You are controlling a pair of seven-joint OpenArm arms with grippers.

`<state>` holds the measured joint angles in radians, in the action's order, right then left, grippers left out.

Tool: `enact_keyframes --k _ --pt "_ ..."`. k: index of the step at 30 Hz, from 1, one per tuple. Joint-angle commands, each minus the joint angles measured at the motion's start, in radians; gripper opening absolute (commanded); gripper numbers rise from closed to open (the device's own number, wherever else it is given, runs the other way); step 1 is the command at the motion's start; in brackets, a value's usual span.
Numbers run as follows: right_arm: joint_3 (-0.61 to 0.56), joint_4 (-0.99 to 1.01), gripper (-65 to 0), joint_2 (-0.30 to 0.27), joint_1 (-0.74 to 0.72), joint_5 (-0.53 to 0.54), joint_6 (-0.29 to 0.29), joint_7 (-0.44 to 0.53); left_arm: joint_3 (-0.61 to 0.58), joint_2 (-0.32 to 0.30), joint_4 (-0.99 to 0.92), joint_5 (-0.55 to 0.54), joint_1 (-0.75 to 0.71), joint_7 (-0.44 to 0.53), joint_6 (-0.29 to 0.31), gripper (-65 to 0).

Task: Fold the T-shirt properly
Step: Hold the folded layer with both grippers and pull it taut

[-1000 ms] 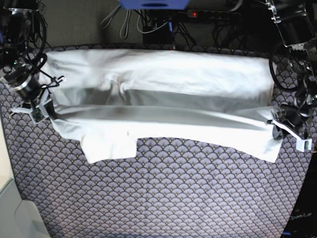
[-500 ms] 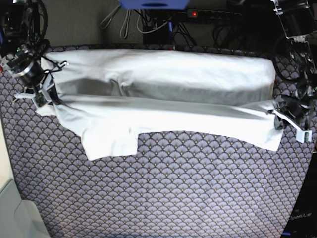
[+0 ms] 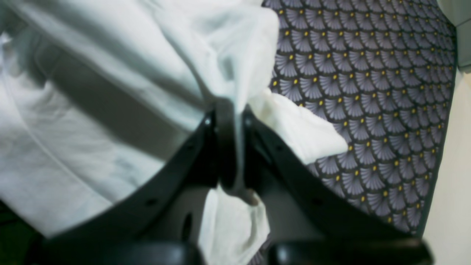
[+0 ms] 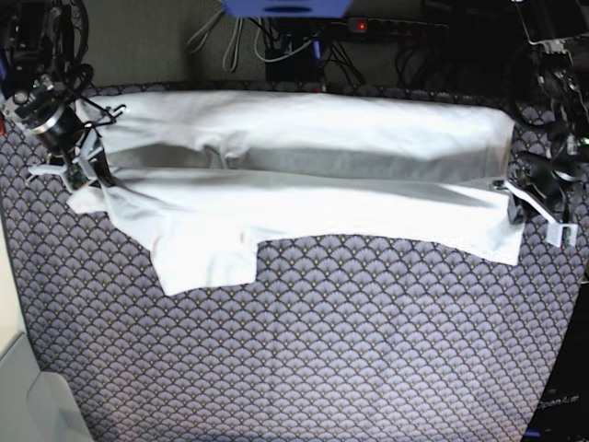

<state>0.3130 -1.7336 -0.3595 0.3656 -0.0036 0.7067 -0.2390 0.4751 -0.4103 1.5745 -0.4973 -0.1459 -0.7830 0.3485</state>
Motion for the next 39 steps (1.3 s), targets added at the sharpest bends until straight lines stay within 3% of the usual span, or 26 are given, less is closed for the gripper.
enact_keyframes --k 1,8,39 --pt "0.004 -0.012 -65.0 -0.014 -0.004 0.011 -0.009 0.022 0.007 -0.017 0.005 -0.001 0.009 0.023 0.001 -64.4" --pt "0.002 0.067 -65.0 -0.014 -0.007 0.011 -0.009 0.028 0.007 -0.017 -0.093 -0.007 0.021 0.033 0.001 -64.4" --pt "0.008 0.06 -65.0 -0.02 0.013 0.011 -0.009 0.028 -0.002 0.001 -0.082 -0.01 -0.06 0.021 0.001 -64.2"
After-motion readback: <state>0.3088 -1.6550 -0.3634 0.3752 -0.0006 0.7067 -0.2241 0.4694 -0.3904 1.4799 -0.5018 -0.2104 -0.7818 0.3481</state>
